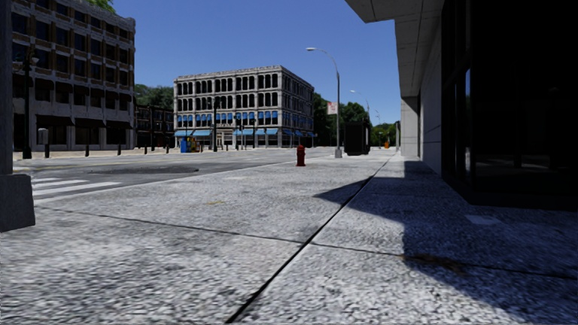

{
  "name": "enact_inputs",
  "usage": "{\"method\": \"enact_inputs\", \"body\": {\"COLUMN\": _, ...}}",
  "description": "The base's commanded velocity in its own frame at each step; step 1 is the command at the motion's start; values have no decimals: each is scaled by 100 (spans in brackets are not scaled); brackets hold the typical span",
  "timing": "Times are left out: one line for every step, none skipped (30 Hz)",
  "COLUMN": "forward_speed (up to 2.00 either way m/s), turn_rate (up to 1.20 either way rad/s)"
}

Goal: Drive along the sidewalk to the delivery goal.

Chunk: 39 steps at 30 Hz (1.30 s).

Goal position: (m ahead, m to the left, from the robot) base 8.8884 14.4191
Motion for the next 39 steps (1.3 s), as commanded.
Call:
{"method": "enact_inputs", "body": {"forward_speed": 200, "turn_rate": 53}}
{"method": "enact_inputs", "body": {"forward_speed": 200, "turn_rate": 53}}
{"method": "enact_inputs", "body": {"forward_speed": 200, "turn_rate": 53}}
{"method": "enact_inputs", "body": {"forward_speed": 200, "turn_rate": 53}}
{"method": "enact_inputs", "body": {"forward_speed": 200, "turn_rate": 53}}
{"method": "enact_inputs", "body": {"forward_speed": 200, "turn_rate": 53}}
{"method": "enact_inputs", "body": {"forward_speed": 200, "turn_rate": 53}}
{"method": "enact_inputs", "body": {"forward_speed": 200, "turn_rate": 53}}
{"method": "enact_inputs", "body": {"forward_speed": 200, "turn_rate": 53}}
{"method": "enact_inputs", "body": {"forward_speed": 200, "turn_rate": 53}}
{"method": "enact_inputs", "body": {"forward_speed": 200, "turn_rate": 53}}
{"method": "enact_inputs", "body": {"forward_speed": 200, "turn_rate": 53}}
{"method": "enact_inputs", "body": {"forward_speed": 200, "turn_rate": 54}}
{"method": "enact_inputs", "body": {"forward_speed": 200, "turn_rate": 55}}
{"method": "enact_inputs", "body": {"forward_speed": 200, "turn_rate": 55}}
{"method": "enact_inputs", "body": {"forward_speed": 200, "turn_rate": 55}}
{"method": "enact_inputs", "body": {"forward_speed": 200, "turn_rate": 55}}
{"method": "enact_inputs", "body": {"forward_speed": 200, "turn_rate": 55}}
{"method": "enact_inputs", "body": {"forward_speed": 200, "turn_rate": 55}}
{"method": "enact_inputs", "body": {"forward_speed": 200, "turn_rate": 55}}
{"method": "enact_inputs", "body": {"forward_speed": 200, "turn_rate": 55}}
{"method": "enact_inputs", "body": {"forward_speed": 200, "turn_rate": 55}}
{"method": "enact_inputs", "body": {"forward_speed": 200, "turn_rate": 55}}
{"method": "enact_inputs", "body": {"forward_speed": 200, "turn_rate": 55}}
{"method": "enact_inputs", "body": {"forward_speed": 200, "turn_rate": 55}}
{"method": "enact_inputs", "body": {"forward_speed": 200, "turn_rate": 58}}
{"method": "enact_inputs", "body": {"forward_speed": 200, "turn_rate": 58}}
{"method": "enact_inputs", "body": {"forward_speed": 200, "turn_rate": 62}}
{"method": "enact_inputs", "body": {"forward_speed": 200, "turn_rate": 64}}
{"method": "enact_inputs", "body": {"forward_speed": 200, "turn_rate": 64}}
{"method": "enact_inputs", "body": {"forward_speed": 200, "turn_rate": 64}}
{"method": "enact_inputs", "body": {"forward_speed": 200, "turn_rate": 64}}
{"method": "enact_inputs", "body": {"forward_speed": 200, "turn_rate": 64}}
{"method": "enact_inputs", "body": {"forward_speed": 200, "turn_rate": 64}}
{"method": "enact_inputs", "body": {"forward_speed": 200, "turn_rate": 64}}
{"method": "enact_inputs", "body": {"forward_speed": 200, "turn_rate": 63}}
{"method": "enact_inputs", "body": {"forward_speed": 200, "turn_rate": 63}}
{"method": "enact_inputs", "body": {"forward_speed": 200, "turn_rate": 63}}
{"method": "enact_inputs", "body": {"forward_speed": 200, "turn_rate": 63}}
